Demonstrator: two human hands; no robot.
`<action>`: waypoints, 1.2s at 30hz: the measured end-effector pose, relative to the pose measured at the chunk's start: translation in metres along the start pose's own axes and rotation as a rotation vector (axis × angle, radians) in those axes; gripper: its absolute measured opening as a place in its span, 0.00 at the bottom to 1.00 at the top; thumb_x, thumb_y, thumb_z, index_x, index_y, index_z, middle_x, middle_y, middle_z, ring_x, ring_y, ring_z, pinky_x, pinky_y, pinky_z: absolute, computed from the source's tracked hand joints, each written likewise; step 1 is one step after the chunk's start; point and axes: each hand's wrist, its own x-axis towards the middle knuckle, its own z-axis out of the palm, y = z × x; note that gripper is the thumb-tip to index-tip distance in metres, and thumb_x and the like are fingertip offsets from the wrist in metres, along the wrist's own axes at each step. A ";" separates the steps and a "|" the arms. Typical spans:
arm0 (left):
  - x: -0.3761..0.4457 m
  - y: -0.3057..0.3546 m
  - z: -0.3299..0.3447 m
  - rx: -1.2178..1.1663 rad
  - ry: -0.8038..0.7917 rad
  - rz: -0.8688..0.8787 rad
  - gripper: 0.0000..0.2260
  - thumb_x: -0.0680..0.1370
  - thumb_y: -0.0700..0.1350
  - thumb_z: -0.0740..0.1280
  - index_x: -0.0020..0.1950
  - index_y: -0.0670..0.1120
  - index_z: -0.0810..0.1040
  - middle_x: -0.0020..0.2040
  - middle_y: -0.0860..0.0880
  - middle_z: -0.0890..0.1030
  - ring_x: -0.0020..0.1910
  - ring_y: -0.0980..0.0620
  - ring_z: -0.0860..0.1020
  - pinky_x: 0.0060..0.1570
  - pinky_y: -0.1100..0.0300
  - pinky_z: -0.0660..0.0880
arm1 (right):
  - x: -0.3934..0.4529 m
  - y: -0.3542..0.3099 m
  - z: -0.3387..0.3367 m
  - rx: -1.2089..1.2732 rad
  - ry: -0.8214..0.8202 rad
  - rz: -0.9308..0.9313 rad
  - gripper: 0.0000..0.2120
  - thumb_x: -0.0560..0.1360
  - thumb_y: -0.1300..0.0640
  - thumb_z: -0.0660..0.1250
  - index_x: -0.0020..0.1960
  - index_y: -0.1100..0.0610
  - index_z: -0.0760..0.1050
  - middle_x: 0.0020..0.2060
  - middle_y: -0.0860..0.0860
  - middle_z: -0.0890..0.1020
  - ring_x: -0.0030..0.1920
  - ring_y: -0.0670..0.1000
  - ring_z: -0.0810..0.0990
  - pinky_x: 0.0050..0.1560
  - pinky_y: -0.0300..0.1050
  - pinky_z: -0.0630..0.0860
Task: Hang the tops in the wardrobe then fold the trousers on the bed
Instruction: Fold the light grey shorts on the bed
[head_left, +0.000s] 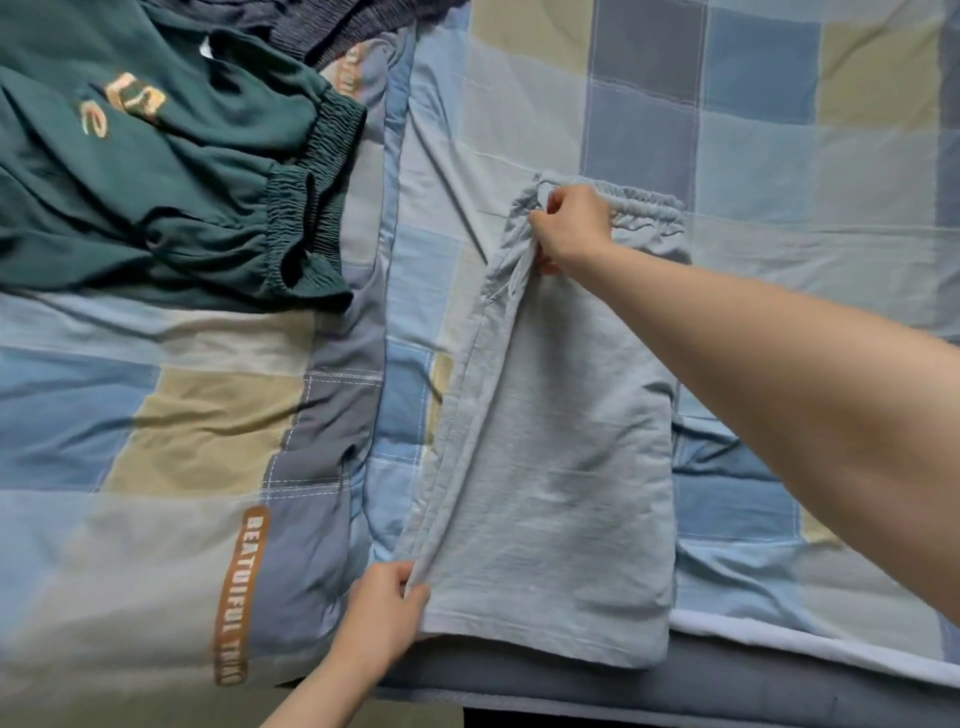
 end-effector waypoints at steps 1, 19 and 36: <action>0.001 -0.001 -0.001 0.015 0.029 0.004 0.15 0.76 0.43 0.67 0.29 0.49 0.71 0.26 0.52 0.72 0.34 0.50 0.72 0.35 0.58 0.65 | -0.001 -0.003 0.002 -0.027 0.033 -0.008 0.11 0.71 0.56 0.63 0.31 0.55 0.68 0.40 0.59 0.82 0.45 0.59 0.82 0.47 0.50 0.79; -0.006 0.013 0.027 0.440 0.214 0.071 0.31 0.76 0.39 0.62 0.76 0.40 0.53 0.65 0.44 0.68 0.60 0.47 0.76 0.54 0.58 0.73 | -0.083 0.084 -0.027 0.109 0.072 0.034 0.09 0.76 0.60 0.60 0.52 0.57 0.79 0.41 0.49 0.79 0.44 0.51 0.78 0.51 0.49 0.75; 0.040 0.044 0.010 0.042 0.418 0.030 0.04 0.80 0.40 0.60 0.49 0.39 0.68 0.47 0.31 0.78 0.48 0.32 0.76 0.45 0.44 0.70 | -0.218 0.225 -0.027 0.405 -0.331 0.531 0.12 0.76 0.50 0.67 0.43 0.59 0.75 0.34 0.52 0.75 0.36 0.48 0.72 0.34 0.40 0.68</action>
